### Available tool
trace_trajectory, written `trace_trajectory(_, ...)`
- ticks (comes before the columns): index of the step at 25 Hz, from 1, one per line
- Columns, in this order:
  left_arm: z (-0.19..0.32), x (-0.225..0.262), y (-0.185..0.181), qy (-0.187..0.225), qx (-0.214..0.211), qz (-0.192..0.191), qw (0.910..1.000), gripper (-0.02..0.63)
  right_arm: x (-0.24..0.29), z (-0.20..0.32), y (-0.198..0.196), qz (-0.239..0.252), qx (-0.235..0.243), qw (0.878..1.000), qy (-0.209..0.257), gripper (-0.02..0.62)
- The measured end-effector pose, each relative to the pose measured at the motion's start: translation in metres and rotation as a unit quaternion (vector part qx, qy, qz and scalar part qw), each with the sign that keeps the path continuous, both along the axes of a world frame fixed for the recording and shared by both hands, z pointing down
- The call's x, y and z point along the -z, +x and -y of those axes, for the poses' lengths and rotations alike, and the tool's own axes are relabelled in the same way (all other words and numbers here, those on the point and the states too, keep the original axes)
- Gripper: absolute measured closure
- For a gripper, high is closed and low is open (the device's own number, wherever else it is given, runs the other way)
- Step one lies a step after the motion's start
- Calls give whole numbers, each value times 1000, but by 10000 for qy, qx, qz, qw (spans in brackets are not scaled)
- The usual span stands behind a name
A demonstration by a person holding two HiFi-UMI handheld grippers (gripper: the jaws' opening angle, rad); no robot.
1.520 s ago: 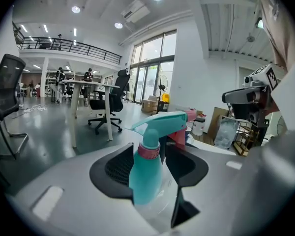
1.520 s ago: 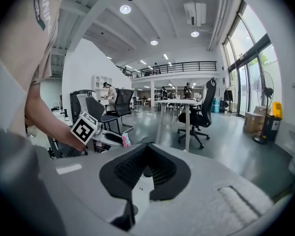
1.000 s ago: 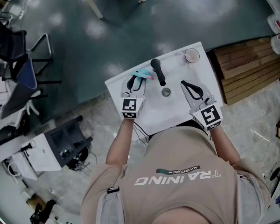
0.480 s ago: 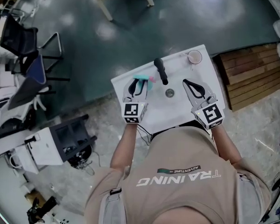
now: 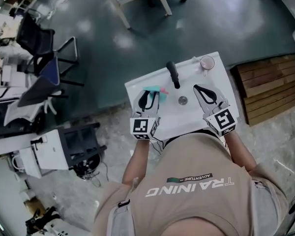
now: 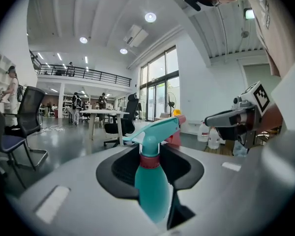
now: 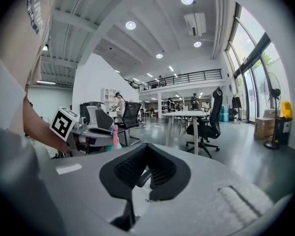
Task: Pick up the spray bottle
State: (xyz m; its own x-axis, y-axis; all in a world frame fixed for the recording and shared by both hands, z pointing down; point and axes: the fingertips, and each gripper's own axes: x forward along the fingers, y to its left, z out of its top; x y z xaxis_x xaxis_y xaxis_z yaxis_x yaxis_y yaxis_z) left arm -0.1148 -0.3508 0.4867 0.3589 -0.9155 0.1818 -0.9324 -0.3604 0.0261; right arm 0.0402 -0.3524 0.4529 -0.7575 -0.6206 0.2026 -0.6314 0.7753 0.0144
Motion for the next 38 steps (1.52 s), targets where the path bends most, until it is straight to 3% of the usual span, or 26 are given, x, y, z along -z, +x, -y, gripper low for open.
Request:
trace_trajectory(8,-24,25,6,293,114,-57,9995,460,15,-11,11,60,47,9995,292,594)
trace_trajectory(21,-39,63,10,721,250,-115,9970,461,25,-15,12,328,13,9993,154,594)
trace_trajectory(38,-42,69,1,857,302,-122,9958,462,33,-19,2,399,72,9988,277,594)
